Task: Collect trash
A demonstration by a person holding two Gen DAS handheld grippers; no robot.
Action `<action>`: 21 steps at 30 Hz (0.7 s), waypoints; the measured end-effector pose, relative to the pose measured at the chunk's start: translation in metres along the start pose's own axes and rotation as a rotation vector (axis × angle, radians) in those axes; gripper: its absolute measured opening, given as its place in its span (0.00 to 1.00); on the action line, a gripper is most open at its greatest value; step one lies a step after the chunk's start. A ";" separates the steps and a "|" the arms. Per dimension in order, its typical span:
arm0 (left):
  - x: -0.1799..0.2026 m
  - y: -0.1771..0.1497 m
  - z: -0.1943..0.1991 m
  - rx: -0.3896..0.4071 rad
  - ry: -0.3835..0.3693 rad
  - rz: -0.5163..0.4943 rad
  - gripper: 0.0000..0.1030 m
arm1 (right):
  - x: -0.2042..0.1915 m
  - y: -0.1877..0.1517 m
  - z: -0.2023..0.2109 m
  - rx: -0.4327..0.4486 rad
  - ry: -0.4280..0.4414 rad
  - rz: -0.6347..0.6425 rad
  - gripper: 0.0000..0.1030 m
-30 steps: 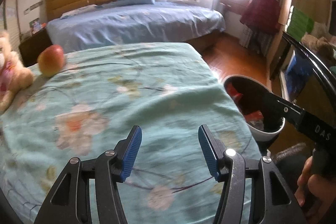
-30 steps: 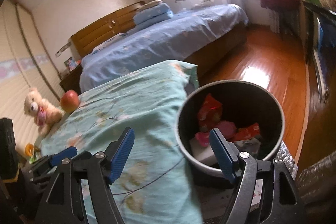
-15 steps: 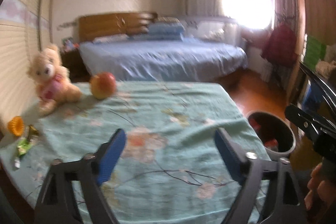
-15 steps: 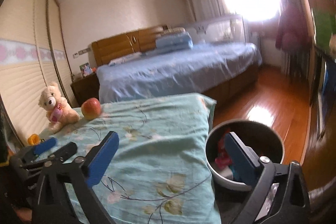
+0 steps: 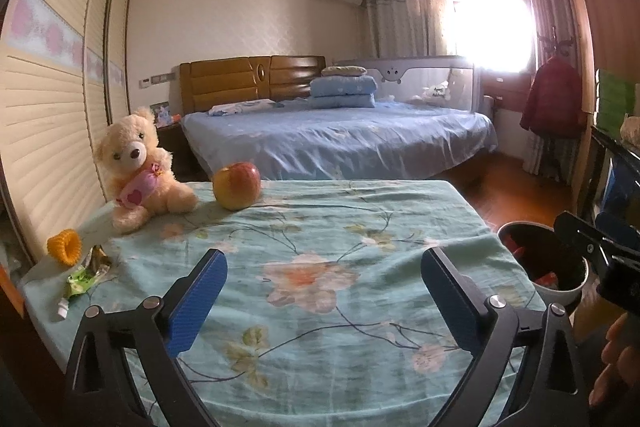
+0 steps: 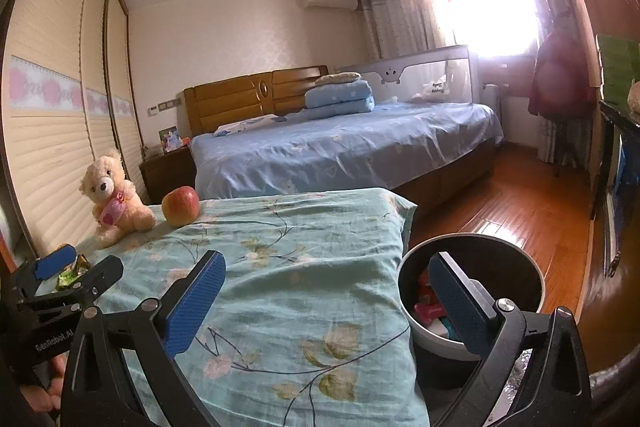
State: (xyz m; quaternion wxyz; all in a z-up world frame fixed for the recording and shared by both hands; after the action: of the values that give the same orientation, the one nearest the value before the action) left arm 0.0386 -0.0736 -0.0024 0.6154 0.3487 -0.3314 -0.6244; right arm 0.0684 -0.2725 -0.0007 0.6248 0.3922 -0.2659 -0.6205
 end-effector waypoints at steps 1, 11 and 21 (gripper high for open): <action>0.000 0.000 0.001 0.002 0.003 0.002 0.96 | -0.001 0.000 0.000 -0.002 0.002 0.000 1.00; -0.002 -0.001 0.006 0.024 0.019 -0.001 0.99 | -0.005 -0.003 0.002 -0.005 -0.006 0.018 1.00; -0.005 -0.001 0.007 0.032 0.028 0.003 0.99 | -0.004 -0.004 0.002 -0.013 -0.006 0.024 1.00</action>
State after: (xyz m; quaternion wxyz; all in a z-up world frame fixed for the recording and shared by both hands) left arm 0.0318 -0.0691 0.0008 0.6153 0.3667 -0.3332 -0.6131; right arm 0.0641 -0.2682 -0.0022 0.6339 0.3832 -0.2685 -0.6159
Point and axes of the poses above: each gripper's, at about its wrist camera, not at the fingertips, and z roughly against the way its jaws point, x to its right, y to its top, the point moved 2 cm from there along -z, roughly the way its jaws point, and after that the axes turned 9 degrees about -x, right-handed, at the moved point
